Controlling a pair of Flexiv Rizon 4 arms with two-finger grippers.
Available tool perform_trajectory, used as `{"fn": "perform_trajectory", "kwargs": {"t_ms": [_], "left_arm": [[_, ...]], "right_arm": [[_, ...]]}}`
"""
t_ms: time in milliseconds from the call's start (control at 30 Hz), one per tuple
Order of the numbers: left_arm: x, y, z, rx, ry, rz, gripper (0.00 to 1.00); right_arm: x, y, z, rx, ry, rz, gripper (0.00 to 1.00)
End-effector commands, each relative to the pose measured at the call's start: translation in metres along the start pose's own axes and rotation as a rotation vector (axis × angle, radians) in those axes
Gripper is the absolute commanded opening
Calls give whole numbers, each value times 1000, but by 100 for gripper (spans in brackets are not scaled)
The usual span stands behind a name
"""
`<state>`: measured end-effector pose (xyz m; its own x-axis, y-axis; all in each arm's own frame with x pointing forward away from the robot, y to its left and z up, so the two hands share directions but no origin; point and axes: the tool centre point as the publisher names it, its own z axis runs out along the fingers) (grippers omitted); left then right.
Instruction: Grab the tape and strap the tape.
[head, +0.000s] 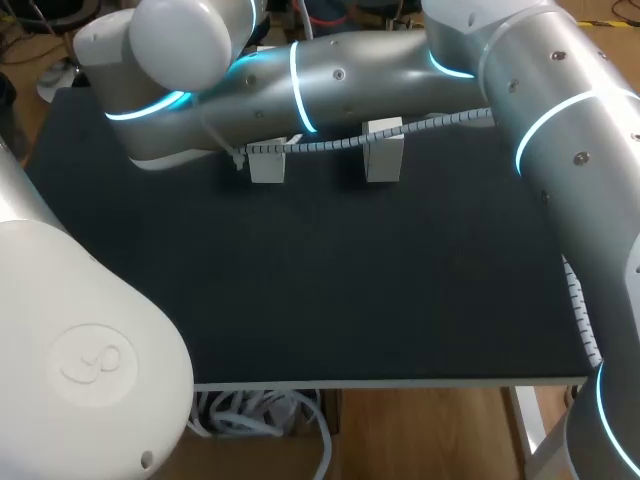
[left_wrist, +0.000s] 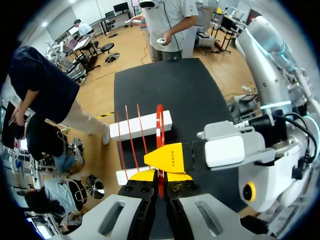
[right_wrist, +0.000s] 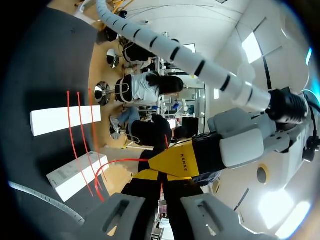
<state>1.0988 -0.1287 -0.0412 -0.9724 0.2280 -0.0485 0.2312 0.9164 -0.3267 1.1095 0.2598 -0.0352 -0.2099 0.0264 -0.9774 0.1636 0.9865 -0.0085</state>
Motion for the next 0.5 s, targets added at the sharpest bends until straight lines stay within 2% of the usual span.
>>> {"fn": "perform_trajectory", "kwargs": {"t_ms": [33,500], "left_arm": [[0,-1,-1,-2,2,0,0],[0,-1,-1,-2,2,0,0]], "right_arm": [[-2,2,0,-2,6,-4,0],[-1,3,-2,-11,6,-5,0]]}}
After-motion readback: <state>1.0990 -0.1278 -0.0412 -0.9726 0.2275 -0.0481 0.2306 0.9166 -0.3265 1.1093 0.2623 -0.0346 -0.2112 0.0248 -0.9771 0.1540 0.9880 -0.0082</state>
